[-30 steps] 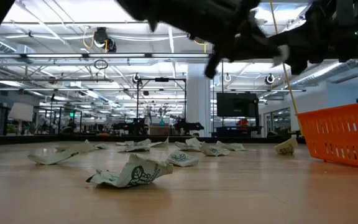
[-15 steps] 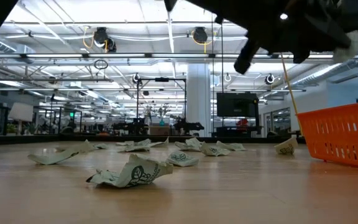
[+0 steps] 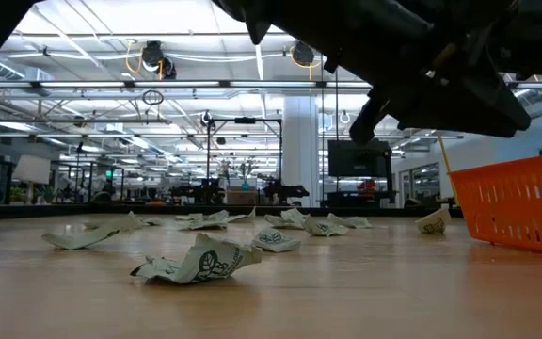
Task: Pick and place Stevia / Truvia into bins
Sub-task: Put the stevia packet into the orange basket
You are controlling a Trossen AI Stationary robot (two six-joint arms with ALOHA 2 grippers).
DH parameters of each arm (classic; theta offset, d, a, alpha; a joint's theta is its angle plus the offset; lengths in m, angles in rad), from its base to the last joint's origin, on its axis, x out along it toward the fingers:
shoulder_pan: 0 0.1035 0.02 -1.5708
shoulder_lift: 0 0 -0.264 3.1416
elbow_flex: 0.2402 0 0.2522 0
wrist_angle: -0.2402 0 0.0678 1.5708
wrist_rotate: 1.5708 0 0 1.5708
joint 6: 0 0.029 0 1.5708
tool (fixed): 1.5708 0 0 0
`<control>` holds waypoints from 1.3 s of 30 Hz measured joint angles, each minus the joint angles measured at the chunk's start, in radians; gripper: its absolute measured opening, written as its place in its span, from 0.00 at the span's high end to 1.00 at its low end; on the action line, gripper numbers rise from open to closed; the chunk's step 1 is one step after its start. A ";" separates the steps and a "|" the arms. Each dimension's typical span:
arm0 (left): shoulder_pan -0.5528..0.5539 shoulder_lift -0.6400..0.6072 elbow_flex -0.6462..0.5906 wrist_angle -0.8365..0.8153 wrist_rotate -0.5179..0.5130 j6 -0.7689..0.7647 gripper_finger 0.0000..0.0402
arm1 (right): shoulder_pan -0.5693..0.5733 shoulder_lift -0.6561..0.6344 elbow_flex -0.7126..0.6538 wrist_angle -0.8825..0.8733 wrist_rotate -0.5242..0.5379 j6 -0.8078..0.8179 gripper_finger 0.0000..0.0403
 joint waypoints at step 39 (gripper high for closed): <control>0.395 -0.409 -0.002 -0.581 -0.027 0.192 0.82 | -0.286 0.190 0.071 -0.525 -0.441 0.035 0.61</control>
